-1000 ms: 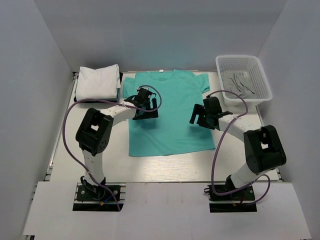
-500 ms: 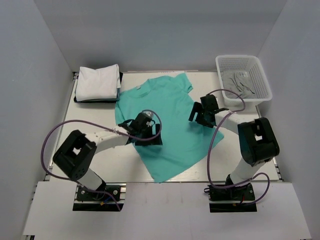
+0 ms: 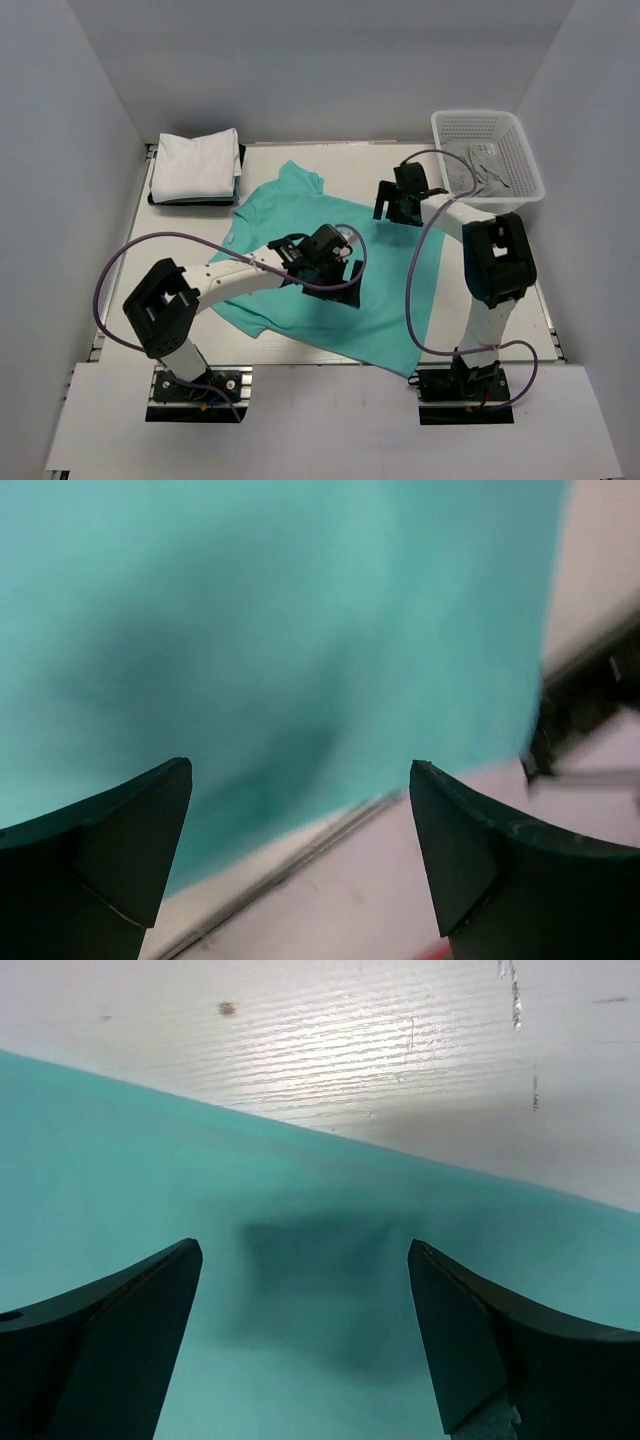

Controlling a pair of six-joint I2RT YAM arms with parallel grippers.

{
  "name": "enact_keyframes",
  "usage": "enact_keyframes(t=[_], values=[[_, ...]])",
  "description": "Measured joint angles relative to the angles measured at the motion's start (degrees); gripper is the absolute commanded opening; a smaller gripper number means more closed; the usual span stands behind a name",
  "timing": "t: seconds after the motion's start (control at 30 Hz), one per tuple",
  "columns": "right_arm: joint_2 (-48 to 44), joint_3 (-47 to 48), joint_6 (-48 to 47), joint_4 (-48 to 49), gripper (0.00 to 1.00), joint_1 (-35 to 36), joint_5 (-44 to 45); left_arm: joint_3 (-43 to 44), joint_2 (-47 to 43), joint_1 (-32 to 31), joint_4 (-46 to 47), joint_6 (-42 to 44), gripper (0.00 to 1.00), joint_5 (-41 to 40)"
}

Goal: Fold and stack the t-shirts
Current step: Flatten out the tshirt

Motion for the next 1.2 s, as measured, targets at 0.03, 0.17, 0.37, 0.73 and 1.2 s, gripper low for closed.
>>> enact_keyframes(t=[0.03,0.17,0.37,0.73,1.2], values=[[-1.2,-0.4,-0.3,-0.4,0.9,0.0,-0.1,1.4,-0.2,0.5,-1.4,-0.4,1.0,-4.0],[-11.8,-6.6,-0.1,-0.5,0.9,0.0,-0.5,3.8,-0.9,4.6,-6.3,-2.8,1.0,-20.5],[-24.2,-19.1,3.2,-0.9,0.9,0.3,-3.1,4.2,-0.2,16.4,-7.1,-3.9,1.0,-33.2],[-29.1,-31.9,7.1,-5.2,0.9,1.8,-2.6,17.4,19.6,30.6,-2.8,1.7,1.0,-35.6],[-3.1,-5.5,7.1,-8.8,0.9,-1.2,6.4,10.9,17.8,33.5,-1.0,-5.5,1.0,-35.1]])
